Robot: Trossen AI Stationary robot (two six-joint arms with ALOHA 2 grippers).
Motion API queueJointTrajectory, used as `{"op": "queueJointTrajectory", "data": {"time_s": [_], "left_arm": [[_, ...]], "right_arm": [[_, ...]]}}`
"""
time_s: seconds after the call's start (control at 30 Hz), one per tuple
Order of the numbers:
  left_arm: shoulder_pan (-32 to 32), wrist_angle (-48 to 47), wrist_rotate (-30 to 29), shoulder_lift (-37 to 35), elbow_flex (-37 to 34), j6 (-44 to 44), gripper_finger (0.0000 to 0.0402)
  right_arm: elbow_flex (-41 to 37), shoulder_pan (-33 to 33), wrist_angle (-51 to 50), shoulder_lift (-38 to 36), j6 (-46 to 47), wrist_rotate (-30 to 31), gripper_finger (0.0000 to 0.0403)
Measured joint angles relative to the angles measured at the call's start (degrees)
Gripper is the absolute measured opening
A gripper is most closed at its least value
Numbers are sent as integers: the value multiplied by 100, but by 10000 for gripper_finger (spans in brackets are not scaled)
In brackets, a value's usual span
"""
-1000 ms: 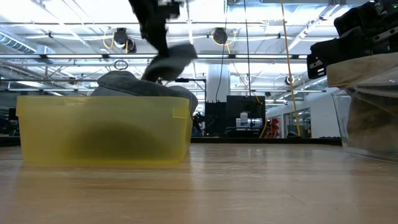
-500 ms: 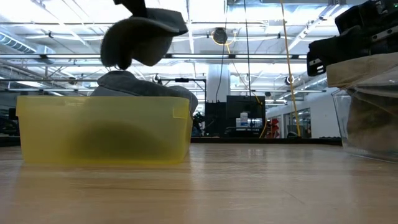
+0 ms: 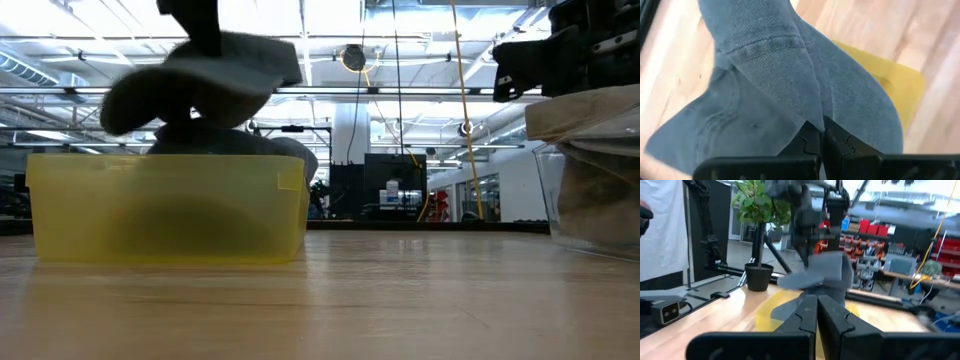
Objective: Pick & Place hat
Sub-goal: Put the blue cap into the yellow bin
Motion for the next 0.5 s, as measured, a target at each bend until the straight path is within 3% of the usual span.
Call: {"op": "queueJointTrajectory", "data": {"time_s": [0.5], "left_arm": [[443,-35,700,826,83,-194,1]], "right_arm": [[0,0,486,-1,-682,0,4]]}}
